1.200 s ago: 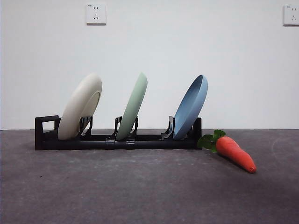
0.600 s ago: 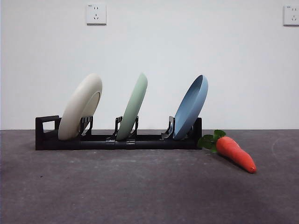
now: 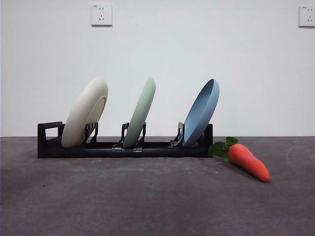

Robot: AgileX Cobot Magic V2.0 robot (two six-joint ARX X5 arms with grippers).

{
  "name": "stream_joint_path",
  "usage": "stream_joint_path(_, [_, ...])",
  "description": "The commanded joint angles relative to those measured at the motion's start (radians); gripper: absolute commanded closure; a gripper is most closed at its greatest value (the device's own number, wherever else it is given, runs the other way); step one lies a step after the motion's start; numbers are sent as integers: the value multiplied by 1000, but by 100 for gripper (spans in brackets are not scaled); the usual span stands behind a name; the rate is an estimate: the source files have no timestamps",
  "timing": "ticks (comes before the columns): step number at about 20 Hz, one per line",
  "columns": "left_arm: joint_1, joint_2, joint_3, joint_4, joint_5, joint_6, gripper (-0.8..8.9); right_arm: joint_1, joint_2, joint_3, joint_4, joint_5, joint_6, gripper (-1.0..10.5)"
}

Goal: Take the green plate from the plate rack,put the plate on the table,take the carrot from the table,put the carrot in the plate

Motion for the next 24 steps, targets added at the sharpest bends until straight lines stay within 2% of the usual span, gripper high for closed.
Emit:
stream_joint_path(1, [2,31,47,-69,60,98,822,2,29,33,-63,-134,-78,958])
stream_joint_path(2, [2,39,63,-95,74,113,822,2,35,35,-75,-169,-85,957])
stream_joint_path(6, [2,44,83,-117,69,122,804,2,39,35,-80,-164,-85,935])
stream_joint_path(7, [2,44,83,-121,69,121,718,2,39,35,-80,-164,-85,879])
stream_joint_path(9, [2,44,83,-123,68,115,377,2,39,35,-80,-160,-85,610])
stream_joint_path(10, [2,44,83,-122,68,115,294,2,39,35,-80,-160,-85,483])
stream_joint_path(11, [2,44,83,-122,68,115,293,2,39,35,-80,-160,-84,406])
stream_joint_path(17, [1,114,111,-84,71,87,293,2,40,35,-80,-160,-80,407])
stream_joint_path(20, [-16,218,202,-67,71,89,293,2,40,35,-79,-159,-81,408])
stream_joint_path(24, [-101,385,348,32,66,89,294,2,40,35,-79,-156,-81,409])
